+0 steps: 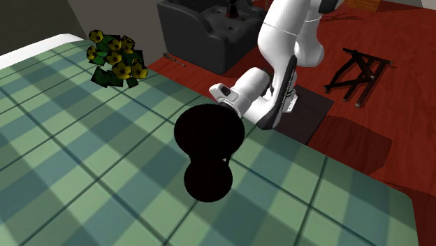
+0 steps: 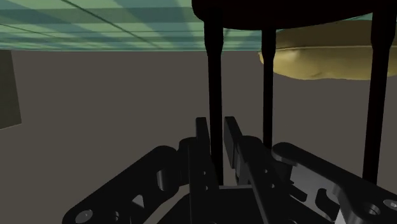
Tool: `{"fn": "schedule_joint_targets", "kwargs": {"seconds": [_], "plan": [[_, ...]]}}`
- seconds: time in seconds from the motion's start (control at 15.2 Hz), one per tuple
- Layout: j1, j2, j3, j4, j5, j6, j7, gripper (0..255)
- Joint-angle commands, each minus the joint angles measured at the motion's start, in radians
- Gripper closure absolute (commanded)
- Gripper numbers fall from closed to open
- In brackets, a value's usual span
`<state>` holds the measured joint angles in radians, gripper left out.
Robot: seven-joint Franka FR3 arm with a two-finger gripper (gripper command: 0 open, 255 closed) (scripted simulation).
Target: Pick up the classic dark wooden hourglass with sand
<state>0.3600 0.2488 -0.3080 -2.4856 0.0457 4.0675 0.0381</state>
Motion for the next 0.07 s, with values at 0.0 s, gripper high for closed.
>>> {"fn": "schedule_joint_targets", "kwargs": {"seconds": [0.0], "plan": [[0.001,-0.009,-0.001,0.001,0.001,-0.009,-0.003,255]]}}
